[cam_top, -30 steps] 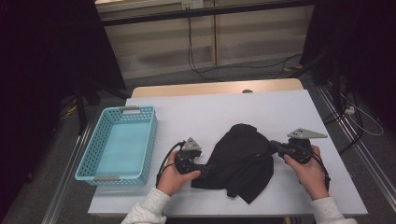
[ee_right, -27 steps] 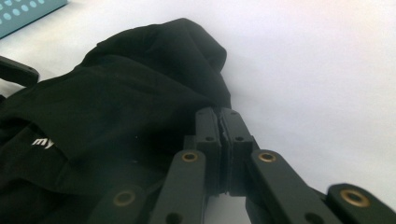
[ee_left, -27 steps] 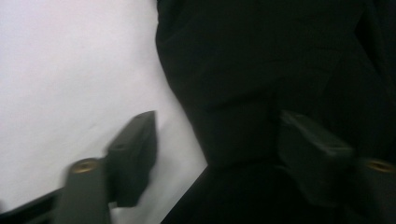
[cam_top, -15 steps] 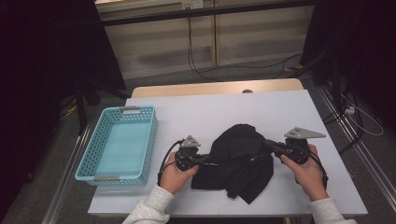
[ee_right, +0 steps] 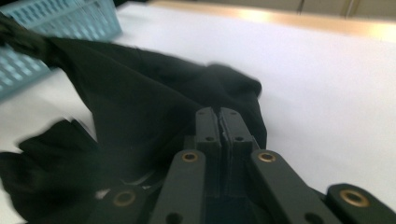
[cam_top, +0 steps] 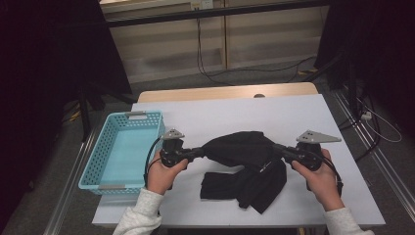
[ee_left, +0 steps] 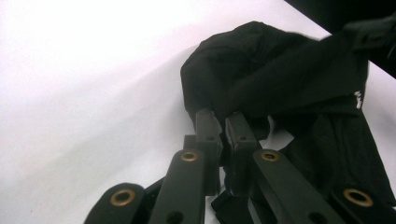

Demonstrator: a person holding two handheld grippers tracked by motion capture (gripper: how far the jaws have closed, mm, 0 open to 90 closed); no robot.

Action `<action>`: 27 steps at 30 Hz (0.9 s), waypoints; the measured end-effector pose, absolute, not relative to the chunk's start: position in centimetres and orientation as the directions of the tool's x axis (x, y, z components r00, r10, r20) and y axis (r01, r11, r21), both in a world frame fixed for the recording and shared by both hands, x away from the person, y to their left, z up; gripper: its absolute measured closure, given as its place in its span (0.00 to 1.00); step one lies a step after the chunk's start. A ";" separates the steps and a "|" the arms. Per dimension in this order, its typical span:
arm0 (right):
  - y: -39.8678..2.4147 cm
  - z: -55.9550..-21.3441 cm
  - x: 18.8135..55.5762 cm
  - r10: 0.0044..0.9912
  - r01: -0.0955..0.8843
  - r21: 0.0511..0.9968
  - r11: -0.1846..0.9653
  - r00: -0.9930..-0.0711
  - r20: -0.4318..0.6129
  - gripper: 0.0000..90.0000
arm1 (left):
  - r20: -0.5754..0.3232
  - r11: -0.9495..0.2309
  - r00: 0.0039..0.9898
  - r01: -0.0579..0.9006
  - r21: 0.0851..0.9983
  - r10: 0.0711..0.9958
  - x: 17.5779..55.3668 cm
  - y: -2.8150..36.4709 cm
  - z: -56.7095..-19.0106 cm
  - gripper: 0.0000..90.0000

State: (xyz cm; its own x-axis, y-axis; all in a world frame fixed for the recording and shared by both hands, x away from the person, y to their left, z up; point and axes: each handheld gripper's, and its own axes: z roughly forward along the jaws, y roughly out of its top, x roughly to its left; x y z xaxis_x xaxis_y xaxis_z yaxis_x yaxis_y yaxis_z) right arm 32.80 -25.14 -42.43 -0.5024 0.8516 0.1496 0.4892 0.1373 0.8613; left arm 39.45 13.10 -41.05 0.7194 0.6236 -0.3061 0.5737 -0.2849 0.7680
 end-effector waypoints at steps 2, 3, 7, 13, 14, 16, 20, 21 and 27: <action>-25.2 -43.6 33.1 0.862 0.523 0.837 0.164 -0.488 0.136 0.96 | -0.309 -0.294 0.718 0.582 0.758 0.623 39.7 12.6 -41.3 0.96; -25.3 -44.0 33.2 0.866 0.532 0.831 0.160 -0.480 0.141 0.96 | -0.309 -0.299 0.718 0.584 0.754 0.624 39.9 12.4 -41.4 0.96; -25.4 -43.9 33.1 0.866 0.511 0.843 0.169 -0.485 0.121 0.92 | -0.311 -0.307 0.713 0.595 0.743 0.628 40.4 11.7 -41.5 0.96; -24.6 -41.9 32.3 0.832 0.452 0.868 0.206 -0.548 0.088 0.76 | -0.322 -0.289 0.688 0.617 0.732 0.651 41.1 11.6 -41.6 0.96; -24.2 -41.6 32.2 0.826 0.441 0.871 0.216 -0.559 0.079 0.70 | -0.323 -0.289 0.685 0.619 0.730 0.653 41.2 11.7 -41.6 0.96; -23.3 -41.2 32.0 0.797 0.418 0.875 0.243 -0.601 0.065 0.63 | -0.326 -0.283 0.676 0.627 0.726 0.661 41.3 11.7 -41.8 0.96; -21.3 -41.7 32.0 0.752 0.425 0.854 0.300 -0.657 0.063 0.46 | -0.335 -0.272 0.664 0.638 0.721 0.668 41.4 11.8 -42.0 0.96; -20.9 -42.3 32.1 0.746 0.432 0.845 0.315 -0.663 0.060 0.43 | -0.338 -0.271 0.663 0.640 0.719 0.667 41.3 11.8 -42.0 0.96; -20.2 -44.3 32.9 0.764 0.459 0.799 0.388 -0.645 -0.001 0.55 | -0.334 -0.284 0.667 0.641 0.713 0.666 41.2 11.8 -42.3 0.96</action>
